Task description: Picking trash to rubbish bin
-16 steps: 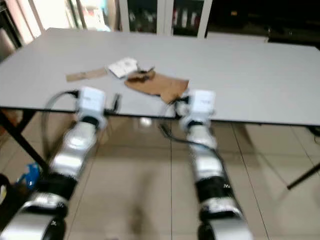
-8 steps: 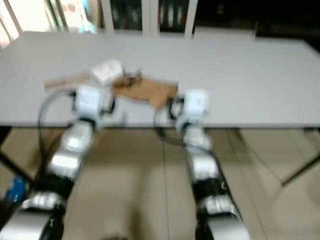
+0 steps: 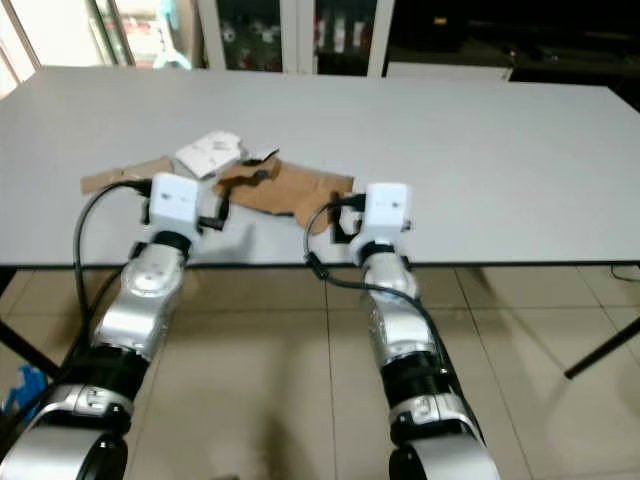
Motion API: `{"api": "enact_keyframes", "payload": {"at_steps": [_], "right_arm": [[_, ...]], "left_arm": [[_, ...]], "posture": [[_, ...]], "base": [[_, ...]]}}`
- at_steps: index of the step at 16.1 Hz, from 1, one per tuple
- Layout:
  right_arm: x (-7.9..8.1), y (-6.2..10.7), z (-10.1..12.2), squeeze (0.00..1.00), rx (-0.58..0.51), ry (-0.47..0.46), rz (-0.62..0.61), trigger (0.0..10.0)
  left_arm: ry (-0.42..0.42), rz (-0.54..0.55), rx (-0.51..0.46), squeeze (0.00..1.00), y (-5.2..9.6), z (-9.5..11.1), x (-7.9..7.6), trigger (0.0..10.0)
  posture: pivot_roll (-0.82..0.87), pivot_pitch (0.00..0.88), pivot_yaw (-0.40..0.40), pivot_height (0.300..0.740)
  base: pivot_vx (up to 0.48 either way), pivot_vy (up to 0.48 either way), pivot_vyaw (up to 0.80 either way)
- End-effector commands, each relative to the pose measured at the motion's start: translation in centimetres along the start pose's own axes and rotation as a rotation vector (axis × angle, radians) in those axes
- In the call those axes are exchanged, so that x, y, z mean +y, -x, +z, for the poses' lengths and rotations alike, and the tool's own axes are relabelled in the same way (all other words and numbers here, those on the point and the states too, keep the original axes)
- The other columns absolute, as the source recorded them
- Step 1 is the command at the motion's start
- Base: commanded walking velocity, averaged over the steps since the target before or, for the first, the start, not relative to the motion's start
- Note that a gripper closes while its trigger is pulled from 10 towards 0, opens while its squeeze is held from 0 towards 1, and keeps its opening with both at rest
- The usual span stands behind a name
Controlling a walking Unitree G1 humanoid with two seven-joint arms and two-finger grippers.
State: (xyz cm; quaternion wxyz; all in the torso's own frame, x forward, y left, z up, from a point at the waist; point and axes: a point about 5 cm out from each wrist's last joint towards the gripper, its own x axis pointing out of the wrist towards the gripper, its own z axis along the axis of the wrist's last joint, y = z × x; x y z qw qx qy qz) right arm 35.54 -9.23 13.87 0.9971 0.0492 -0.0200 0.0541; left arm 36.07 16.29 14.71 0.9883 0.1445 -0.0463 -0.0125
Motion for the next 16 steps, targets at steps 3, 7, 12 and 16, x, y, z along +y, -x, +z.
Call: {"api": "enact_keyframes", "payload": {"at_steps": [3,7,12,16], "right_arm": [[-1.15,-0.04,0.21,0.0,-0.009,-0.002,-0.028,10.0],[-1.09,-0.07,0.19,0.0,-0.008,-0.002,-0.026,10.0],[-1.12,-0.06,0.19,0.0,-0.01,-0.001,-0.028,10.0],[-1.16,-0.05,0.21,0.0,-0.011,-0.001,-0.029,10.0]], "left_arm": [[0.002,-0.038,-0.007,0.0,-0.11,0.37,-1.07,10.0],[0.002,-0.04,-0.006,0.0,-0.13,0.35,-1.13,10.0],[0.004,-0.043,-0.007,0.0,-0.16,0.4,-1.21,10.0],[0.005,-0.041,-0.009,0.0,-0.18,0.45,-1.18,10.0]], "posture": [[0.01,0.041,-0.033,0.74],[0.01,0.039,-0.031,0.74],[0.01,0.04,-0.03,0.74],[0.01,0.038,-0.03,0.74]], "base": [[0.34,0.0,0.0],[0.343,0.0,0.0],[0.346,0.0,0.0],[0.346,0.0,0.0]]}}
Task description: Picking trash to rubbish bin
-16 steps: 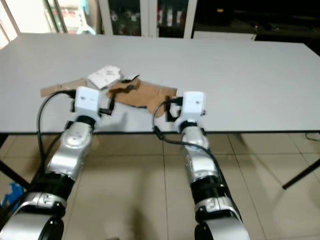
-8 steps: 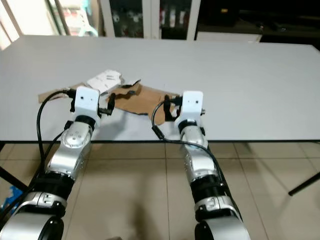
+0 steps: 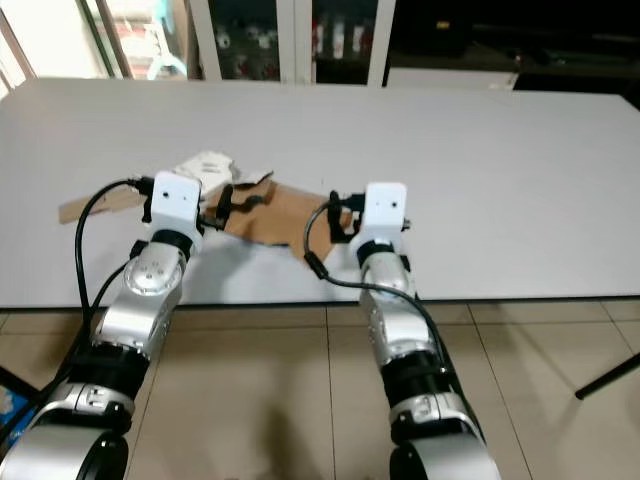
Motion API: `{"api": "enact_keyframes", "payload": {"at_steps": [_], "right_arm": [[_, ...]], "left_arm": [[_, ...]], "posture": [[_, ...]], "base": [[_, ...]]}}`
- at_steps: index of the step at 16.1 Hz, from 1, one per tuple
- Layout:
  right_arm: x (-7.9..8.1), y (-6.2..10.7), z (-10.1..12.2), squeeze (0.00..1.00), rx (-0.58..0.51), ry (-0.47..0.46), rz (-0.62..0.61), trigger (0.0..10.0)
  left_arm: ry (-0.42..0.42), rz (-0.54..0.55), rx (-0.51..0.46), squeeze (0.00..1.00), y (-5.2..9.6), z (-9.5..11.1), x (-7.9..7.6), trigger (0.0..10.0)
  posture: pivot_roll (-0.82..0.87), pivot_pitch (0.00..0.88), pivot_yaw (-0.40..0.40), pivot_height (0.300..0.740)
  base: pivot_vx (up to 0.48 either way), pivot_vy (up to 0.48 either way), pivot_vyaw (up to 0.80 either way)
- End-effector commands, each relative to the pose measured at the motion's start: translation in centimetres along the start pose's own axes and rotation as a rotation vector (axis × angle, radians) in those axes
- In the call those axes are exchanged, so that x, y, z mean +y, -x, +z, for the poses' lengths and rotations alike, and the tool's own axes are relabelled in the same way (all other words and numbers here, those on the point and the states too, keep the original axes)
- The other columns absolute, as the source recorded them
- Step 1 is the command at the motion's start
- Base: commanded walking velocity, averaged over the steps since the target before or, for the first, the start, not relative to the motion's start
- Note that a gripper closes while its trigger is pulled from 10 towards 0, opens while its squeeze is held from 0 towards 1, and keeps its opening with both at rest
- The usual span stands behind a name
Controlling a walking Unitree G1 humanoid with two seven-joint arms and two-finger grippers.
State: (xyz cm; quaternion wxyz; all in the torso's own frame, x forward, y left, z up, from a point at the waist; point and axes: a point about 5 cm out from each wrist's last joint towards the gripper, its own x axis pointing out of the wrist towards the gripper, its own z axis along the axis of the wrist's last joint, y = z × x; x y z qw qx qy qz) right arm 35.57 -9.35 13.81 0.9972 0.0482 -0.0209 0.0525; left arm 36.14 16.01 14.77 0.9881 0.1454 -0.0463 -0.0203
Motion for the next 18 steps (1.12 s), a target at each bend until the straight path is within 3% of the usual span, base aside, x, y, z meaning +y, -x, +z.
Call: {"api": "enact_keyframes", "payload": {"at_steps": [1,18], "right_arm": [[-1.07,-0.03,0.26,0.0,-0.01,-0.002,-0.027,10.0],[-1.19,-0.05,0.79,0.0,-0.042,-0.011,-0.033,10.0]], "left_arm": [[0.006,-0.026,-0.007,0.0,-0.11,0.33,-0.98,10.0],[0.005,-0.027,-0.014,0.0,-0.14,0.55,-0.9,10.0]], "posture": [[0.01,0.038,-0.031,0.74],[0.01,0.035,-0.03,0.74]], "base": [[0.349,0.0,0.0],[0.347,0.0,0.0]]}}
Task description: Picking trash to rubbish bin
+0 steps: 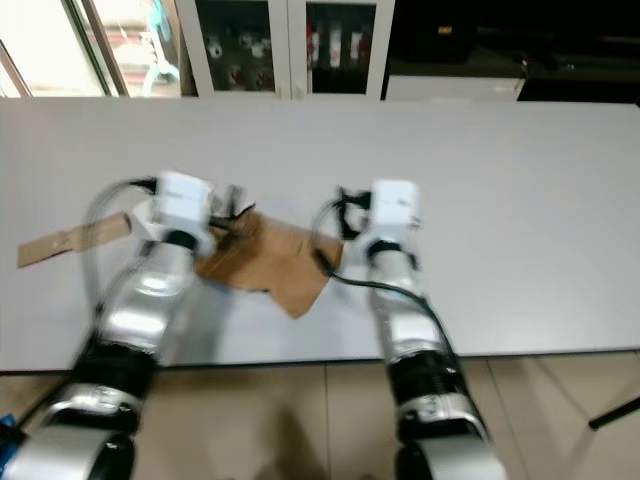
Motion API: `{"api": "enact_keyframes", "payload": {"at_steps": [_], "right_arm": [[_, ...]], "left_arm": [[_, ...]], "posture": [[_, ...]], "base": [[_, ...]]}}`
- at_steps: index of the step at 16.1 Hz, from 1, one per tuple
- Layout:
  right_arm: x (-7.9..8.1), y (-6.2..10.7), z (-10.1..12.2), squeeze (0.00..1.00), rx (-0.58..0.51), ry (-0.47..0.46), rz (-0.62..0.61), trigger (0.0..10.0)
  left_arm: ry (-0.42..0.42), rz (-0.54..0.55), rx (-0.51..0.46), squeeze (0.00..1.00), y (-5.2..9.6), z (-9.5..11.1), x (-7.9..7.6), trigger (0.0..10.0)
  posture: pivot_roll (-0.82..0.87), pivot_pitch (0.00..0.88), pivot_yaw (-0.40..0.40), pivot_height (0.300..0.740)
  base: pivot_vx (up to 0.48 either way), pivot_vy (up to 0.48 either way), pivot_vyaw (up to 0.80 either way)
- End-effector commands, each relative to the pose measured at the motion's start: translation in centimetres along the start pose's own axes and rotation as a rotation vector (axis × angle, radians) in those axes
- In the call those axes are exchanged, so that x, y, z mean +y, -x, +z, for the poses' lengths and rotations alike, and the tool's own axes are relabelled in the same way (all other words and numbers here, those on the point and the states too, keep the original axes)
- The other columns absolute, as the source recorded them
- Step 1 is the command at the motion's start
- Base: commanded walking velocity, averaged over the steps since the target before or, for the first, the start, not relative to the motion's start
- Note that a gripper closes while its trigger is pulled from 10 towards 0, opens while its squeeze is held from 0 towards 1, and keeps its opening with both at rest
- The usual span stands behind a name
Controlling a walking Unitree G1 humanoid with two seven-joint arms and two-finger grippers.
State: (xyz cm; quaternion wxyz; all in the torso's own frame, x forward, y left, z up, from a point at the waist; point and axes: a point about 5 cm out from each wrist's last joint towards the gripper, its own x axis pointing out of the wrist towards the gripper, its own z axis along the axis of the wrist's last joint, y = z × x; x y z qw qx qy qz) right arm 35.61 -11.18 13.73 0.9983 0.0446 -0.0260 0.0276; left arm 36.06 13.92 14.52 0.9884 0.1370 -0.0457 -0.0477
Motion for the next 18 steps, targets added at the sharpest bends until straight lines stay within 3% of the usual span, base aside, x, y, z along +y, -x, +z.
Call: {"api": "enact_keyframes", "payload": {"at_steps": [1,4,9,14,15,18], "right_arm": [[0.6,-0.2,0.7,0.0,-0.028,-0.02,0.016,10.0],[0.6,-0.1,0.6,0.0,-0.025,-0.018,0.018,10.0],[0.4,0.3,0.2,0.0,-0.017,-0.013,0.022,10.0],[-0.7,2.0,-0.5,0.0,0.022,-0.02,0.06,10.0],[-1.0,2.5,-0.8,0.0,0.047,-0.067,0.089,10.0],[-0.6,3.2,-1.1,0.0,0.08,-0.078,0.168,10.0]], "left_arm": [[-0.015,0.025,-0.007,0.0,-0.1,0.2,1.1,10.0],[-0.008,0.009,-0.014,0.0,0.0,0.2,0.9,10.0],[-0.039,-0.04,0.002,0.0,1.1,-0.6,0.8,10.0],[-0.278,-0.231,-0.038,0.0,4.5,-0.2,1.0,10.0],[-0.357,-0.292,-0.025,0.0,5.6,-0.5,1.0,10.0],[-0.436,-0.33,-0.002,0.0,6.4,-1.0,1.0,10.0]], "posture": [[0.01,0.034,-0.03,0.74],[0.01,0.027,-0.03,0.74],[0.0,0.018,-0.027,0.74],[0.0,0.02,-0.031,0.74],[0.01,0.02,-0.034,0.74],[0.01,0.017,-0.037,0.74]], "base": [[0.349,0.0,0.0],[0.338,0.0,0.0],[0.0,0.0,0.0],[0.0,0.0,0.0],[0.0,0.0,0.0],[0.0,0.0,0.0]]}}
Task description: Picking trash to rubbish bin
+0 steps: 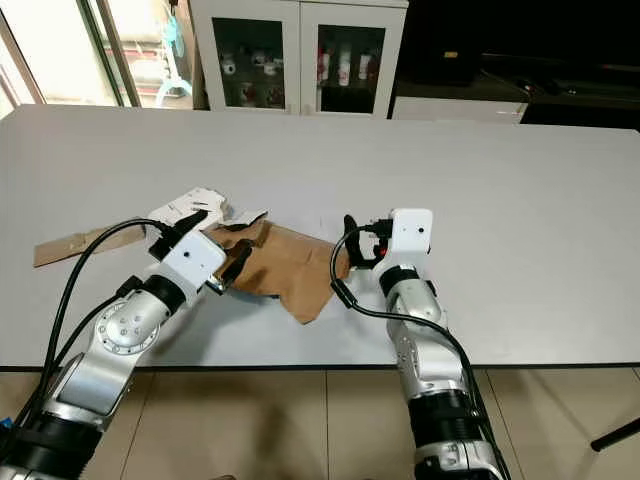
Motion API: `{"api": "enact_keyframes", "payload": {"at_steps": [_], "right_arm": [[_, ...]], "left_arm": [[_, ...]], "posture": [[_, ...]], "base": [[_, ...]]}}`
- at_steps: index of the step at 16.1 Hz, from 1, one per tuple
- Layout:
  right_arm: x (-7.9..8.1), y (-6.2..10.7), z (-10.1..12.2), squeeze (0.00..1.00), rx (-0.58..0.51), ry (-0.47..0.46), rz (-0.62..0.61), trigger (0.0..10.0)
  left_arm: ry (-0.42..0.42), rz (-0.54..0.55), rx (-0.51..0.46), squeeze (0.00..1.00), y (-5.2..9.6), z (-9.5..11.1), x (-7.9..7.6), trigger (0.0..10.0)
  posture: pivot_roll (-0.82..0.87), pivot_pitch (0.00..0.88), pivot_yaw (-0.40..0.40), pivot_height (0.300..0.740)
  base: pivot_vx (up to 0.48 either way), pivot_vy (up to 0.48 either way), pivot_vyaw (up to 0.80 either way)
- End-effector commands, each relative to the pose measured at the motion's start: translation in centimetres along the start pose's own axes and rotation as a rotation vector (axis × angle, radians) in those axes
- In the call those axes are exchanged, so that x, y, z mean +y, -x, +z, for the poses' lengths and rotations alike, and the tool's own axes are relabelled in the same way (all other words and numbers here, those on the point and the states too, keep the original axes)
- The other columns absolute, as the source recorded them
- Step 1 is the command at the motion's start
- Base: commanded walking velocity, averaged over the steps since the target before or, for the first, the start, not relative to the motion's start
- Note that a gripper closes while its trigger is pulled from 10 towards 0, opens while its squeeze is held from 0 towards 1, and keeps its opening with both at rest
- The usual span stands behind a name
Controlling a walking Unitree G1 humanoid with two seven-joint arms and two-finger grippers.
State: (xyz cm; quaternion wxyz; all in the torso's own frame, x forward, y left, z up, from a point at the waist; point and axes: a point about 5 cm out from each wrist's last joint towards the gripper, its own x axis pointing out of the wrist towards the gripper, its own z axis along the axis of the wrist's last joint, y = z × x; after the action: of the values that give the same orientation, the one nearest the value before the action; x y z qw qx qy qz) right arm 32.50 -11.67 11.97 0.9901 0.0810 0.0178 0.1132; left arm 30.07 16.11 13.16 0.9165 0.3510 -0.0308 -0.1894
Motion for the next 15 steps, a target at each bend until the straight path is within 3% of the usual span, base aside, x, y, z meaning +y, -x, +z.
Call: {"api": "enact_keyframes", "payload": {"at_steps": [1,6,7,8,15], "right_arm": [[0.5,0.2,0.3,0.0,0.012,-0.003,0.062,10.0],[2.1,1.0,0.1,0.0,0.057,-0.016,0.214,10.0],[2.7,1.4,-0.1,0.0,0.077,-0.042,0.264,10.0],[2.9,1.5,-0.1,0.0,0.084,-0.047,0.283,10.0],[4.3,2.5,-0.1,0.0,0.118,-0.051,0.393,10.0]], "left_arm": [[-0.063,-0.03,0.016,0.0,0.1,-0.1,-0.3,10.0],[-0.223,-0.038,0.151,0.0,0.1,-2.1,0.4,10.0],[-0.305,-0.051,0.194,0.0,0.1,-2.9,0.6,10.0],[-0.33,-0.053,0.209,0.0,0.0,-3.2,0.7,10.0],[-0.385,-0.071,0.204,0.0,-1.6,-3.2,0.2,10.0]], "posture": [[0.0,0.015,-0.038,0.74],[0.0,0.01,-0.037,0.74],[0.0,0.006,-0.038,0.74],[0.0,0.006,-0.036,0.74],[-0.01,0.014,-0.037,0.74]], "base": [[0.0,0.0,0.0],[0.0,0.0,0.0],[0.0,0.0,0.0],[0.0,0.0,0.0],[0.0,0.0,0.0]]}}
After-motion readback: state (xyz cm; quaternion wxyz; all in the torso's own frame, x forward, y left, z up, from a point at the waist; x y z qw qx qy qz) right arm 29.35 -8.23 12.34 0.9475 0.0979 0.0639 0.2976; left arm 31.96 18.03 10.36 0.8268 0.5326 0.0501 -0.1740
